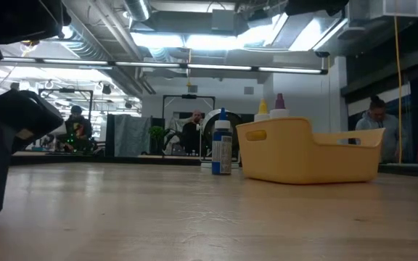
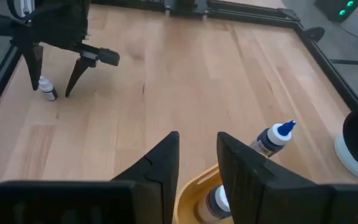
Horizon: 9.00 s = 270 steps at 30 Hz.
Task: Pick & Place food coloring
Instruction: Put the small green food coloring bottle into the yellow bin, then put the large blue food coloring bottle into the yellow bin
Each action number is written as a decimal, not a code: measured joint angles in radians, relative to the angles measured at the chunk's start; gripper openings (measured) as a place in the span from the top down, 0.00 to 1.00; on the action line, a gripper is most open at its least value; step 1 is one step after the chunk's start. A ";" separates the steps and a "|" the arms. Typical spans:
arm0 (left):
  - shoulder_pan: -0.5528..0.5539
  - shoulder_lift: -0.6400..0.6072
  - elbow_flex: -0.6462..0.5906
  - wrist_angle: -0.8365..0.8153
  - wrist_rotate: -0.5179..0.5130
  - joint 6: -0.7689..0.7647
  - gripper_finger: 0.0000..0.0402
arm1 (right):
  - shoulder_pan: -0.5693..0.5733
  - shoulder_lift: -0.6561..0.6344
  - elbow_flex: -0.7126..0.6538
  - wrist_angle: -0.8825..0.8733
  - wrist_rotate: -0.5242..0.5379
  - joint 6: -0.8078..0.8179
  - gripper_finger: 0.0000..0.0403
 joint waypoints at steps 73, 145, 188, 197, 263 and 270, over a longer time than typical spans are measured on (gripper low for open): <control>0.441 -0.225 0.528 -0.642 0.076 0.427 0.83 | 0.160 -0.193 -0.002 -0.339 0.261 0.238 0.73; 0.884 0.658 1.382 -0.692 0.500 0.960 0.83 | 0.252 -0.583 -0.001 -0.579 0.441 0.217 0.73; 0.875 0.701 1.364 -0.642 0.465 0.992 0.83 | 0.252 -0.582 -0.001 -0.626 0.440 0.219 0.73; 0.839 0.712 1.430 -0.705 0.420 1.029 0.82 | 0.252 -0.582 -0.001 -0.635 0.440 0.220 0.73; 0.819 0.711 1.425 -0.702 0.420 1.040 0.75 | 0.252 -0.582 -0.001 -0.667 0.440 0.227 0.73; 0.819 0.712 1.425 -0.702 0.420 1.043 0.76 | 0.252 -0.582 -0.001 -0.667 0.440 0.226 0.73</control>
